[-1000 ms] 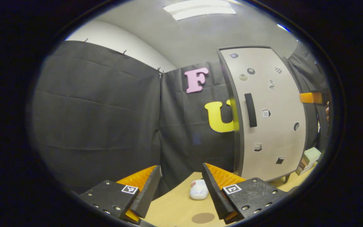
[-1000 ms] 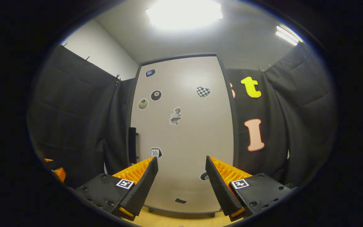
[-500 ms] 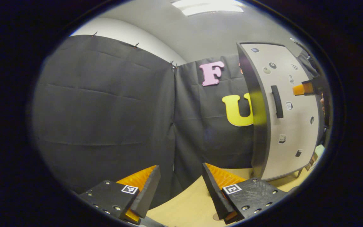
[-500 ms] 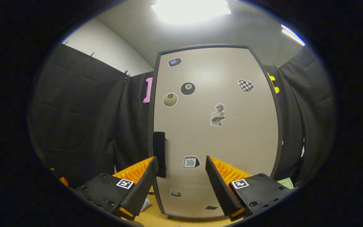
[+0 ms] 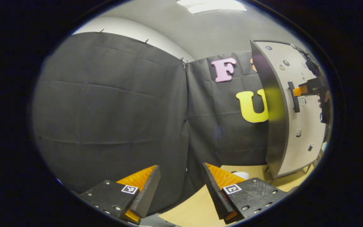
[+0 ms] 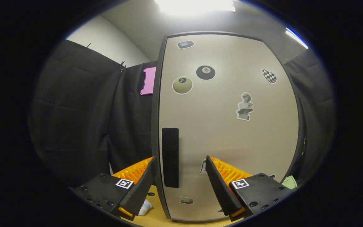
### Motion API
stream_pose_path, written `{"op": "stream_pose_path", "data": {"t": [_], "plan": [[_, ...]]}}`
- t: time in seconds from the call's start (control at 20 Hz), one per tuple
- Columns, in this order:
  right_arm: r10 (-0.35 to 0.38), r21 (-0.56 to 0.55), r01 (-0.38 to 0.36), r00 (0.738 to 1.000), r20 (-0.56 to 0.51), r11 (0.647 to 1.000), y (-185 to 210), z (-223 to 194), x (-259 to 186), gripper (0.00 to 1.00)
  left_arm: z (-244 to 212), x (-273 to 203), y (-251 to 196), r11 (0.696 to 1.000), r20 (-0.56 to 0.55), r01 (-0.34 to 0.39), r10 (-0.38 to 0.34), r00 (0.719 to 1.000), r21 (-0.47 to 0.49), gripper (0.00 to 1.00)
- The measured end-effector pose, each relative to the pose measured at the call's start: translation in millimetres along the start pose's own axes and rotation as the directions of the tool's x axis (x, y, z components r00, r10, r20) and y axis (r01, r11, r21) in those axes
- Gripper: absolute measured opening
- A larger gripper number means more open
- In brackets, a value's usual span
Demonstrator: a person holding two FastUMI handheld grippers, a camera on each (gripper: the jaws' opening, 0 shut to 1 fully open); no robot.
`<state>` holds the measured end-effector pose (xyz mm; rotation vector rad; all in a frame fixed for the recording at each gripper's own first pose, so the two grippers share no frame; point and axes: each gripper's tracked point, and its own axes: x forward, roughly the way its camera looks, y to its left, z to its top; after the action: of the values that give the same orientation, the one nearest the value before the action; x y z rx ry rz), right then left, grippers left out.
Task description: Open the cabinet door with the right hand, grasp the bottle in the cabinet with the left hand and place it on the coaster, then close the cabinet door with the right hand.
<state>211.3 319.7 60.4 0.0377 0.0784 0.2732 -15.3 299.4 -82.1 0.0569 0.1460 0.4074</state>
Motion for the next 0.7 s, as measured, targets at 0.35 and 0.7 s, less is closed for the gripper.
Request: {"op": "stream_pose_path", "data": {"t": [0.35, 0.7], "plan": [[-0.016, -0.012, 0.015, 0.997, -0.077, 1.0, 19, -18, 31, 0.63, -14, 5, 17, 1.0, -0.025, -0.016, 0.016, 1.0, -0.006, 0.8], [-0.005, 0.01, 0.006, 0.991, -0.135, 1.0, 17, -22, 31, 0.15, -18, 9, 16, 1.0, -0.034, -0.001, 0.001, 0.999, -0.01, 0.8]]}}
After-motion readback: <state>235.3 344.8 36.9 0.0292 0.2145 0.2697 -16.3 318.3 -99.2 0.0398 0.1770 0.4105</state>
